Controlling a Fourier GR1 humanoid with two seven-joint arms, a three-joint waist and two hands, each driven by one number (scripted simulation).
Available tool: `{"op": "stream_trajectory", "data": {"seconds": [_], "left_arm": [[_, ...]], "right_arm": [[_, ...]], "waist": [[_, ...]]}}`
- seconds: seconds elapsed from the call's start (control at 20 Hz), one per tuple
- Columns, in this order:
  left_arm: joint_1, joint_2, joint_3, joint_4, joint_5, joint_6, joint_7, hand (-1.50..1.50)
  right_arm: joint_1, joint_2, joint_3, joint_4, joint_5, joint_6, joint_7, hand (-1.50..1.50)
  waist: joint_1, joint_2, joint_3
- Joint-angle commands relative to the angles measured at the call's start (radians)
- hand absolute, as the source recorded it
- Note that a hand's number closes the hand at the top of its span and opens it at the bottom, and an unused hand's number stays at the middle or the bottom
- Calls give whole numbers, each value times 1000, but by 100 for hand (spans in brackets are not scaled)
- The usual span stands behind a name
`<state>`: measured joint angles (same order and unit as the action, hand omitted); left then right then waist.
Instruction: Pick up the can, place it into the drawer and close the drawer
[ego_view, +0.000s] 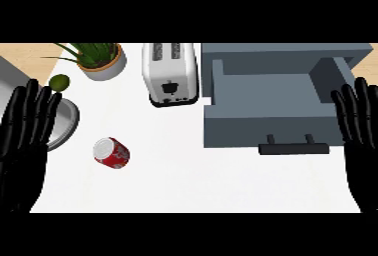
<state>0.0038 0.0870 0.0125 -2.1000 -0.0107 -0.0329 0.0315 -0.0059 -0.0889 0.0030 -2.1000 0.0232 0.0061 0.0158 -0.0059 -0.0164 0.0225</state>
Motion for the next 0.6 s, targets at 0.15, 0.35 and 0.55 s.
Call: {"op": "stream_trajectory", "data": {"seconds": [0.15,0.35,0.55], "left_arm": [[2,79,-70,-10,257,-287,-86,-150],[70,207,-89,70,297,-391,99,-150],[54,288,26,95,433,-474,124,-150]], "right_arm": [[7,12,-3,2,8,-8,-42,-150],[64,8,-31,66,16,-43,147,-150],[85,25,9,-21,27,-56,232,-150]], "waist": [[1,15,-24],[3,22,-23],[4,15,-23]]}}
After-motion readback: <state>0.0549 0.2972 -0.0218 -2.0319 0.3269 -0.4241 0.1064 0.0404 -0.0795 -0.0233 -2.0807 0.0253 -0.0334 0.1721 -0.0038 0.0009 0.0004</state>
